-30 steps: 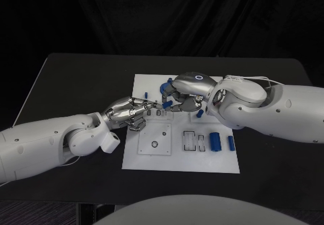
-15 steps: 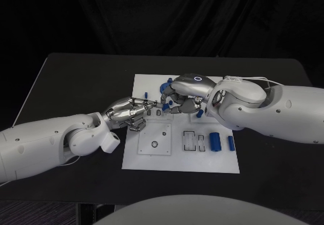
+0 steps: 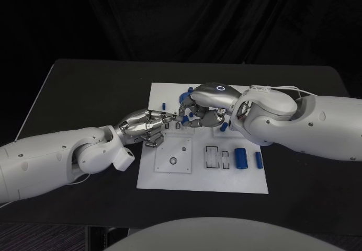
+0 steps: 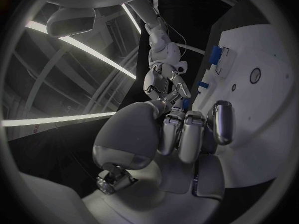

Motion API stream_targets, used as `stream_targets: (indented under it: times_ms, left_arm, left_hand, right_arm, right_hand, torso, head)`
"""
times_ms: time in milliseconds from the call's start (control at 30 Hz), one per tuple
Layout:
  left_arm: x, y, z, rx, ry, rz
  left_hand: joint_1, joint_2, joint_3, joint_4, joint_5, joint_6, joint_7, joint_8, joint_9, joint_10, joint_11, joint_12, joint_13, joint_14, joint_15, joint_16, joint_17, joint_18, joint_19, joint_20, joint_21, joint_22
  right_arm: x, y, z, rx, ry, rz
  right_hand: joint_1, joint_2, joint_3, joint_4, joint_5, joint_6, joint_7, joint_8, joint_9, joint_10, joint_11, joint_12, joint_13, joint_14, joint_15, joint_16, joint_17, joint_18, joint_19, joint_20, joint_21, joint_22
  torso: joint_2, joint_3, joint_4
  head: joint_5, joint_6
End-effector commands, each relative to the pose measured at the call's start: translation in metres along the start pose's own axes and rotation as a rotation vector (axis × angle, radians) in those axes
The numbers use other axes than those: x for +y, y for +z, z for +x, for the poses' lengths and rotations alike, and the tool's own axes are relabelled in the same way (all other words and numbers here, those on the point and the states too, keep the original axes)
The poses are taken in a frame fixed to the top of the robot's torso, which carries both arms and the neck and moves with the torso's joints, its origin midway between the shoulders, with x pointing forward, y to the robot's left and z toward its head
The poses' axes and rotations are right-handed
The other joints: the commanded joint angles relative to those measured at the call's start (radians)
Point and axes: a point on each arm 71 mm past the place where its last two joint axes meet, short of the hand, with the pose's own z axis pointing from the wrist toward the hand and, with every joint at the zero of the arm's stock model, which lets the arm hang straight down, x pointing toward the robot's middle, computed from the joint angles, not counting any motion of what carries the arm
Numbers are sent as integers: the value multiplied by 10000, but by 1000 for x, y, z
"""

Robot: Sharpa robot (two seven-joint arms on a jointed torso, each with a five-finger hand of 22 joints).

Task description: Assemble the parts on the task board

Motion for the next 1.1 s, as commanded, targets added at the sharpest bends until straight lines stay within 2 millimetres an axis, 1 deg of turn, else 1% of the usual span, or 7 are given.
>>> stream_targets:
  times_ms: [33,100,333,633,1100]
  left_arm:
    - [2,0,1,135,-89,-103]
    - [2,0,1,126,-87,-116]
    - [3,-1,1,128,-99,-152]
    - [4,-1,-1,109,-98,-187]
    - [4,-1,-1,126,-109,-200]
  left_hand:
    - [-75,29,-85,14,-100,124,162,21,20,1039,35,35,2632,1038,-3,25,2632,-17,-74,-9,-49,-2]
    - [-78,30,-93,18,-119,132,170,25,23,1039,44,35,2632,1038,4,25,2632,-15,-89,-5,-53,-13]
    - [-85,32,-109,29,-158,151,188,30,27,1039,63,35,2632,1038,19,25,2632,-14,-102,5,-58,-21]
    - [-88,39,-129,40,-229,138,200,23,27,1039,81,35,2632,1038,40,25,2632,-5,-165,20,-75,-66]
    - [-72,44,-130,27,-273,104,199,11,23,1039,84,35,2632,1038,50,25,2632,5,-227,30,-91,-109]
  right_arm:
    - [2,0,-1,-246,29,-115]
    - [2,0,-1,-275,30,-118]
    - [2,0,-2,-343,35,-112]
    - [2,0,-2,-365,42,-107]
    - [4,1,-1,-220,53,-146]
  right_hand:
    - [58,-26,79,20,20,-8,15,282,1003,-81,10,-91,-84,-78,2,-131,-72,150,-78,2,-118,375]
    - [60,-33,89,20,21,-11,17,280,1010,-96,11,-127,-118,-85,4,-192,-106,153,-79,4,-155,358]
    - [61,-61,124,28,20,-25,26,267,1035,-176,17,-283,-271,-97,7,-396,-214,176,-99,6,-350,275]
    - [38,-104,158,59,-26,-55,44,238,1066,-263,32,-483,-454,-116,18,-706,-366,201,-121,15,-618,156]
    - [38,-127,184,69,-87,-61,49,224,1088,-331,37,-622,-583,-132,25,-936,-476,223,-142,20,-827,65]
  torso:
    - [1,1,-1]
    - [4,0,0]
    - [12,0,4]
    - [8,8,-13]
    - [6,0,-11]
  head:
    - [3,1]
    - [22,1]
    - [19,1]
    - [45,1]
    - [60,1]
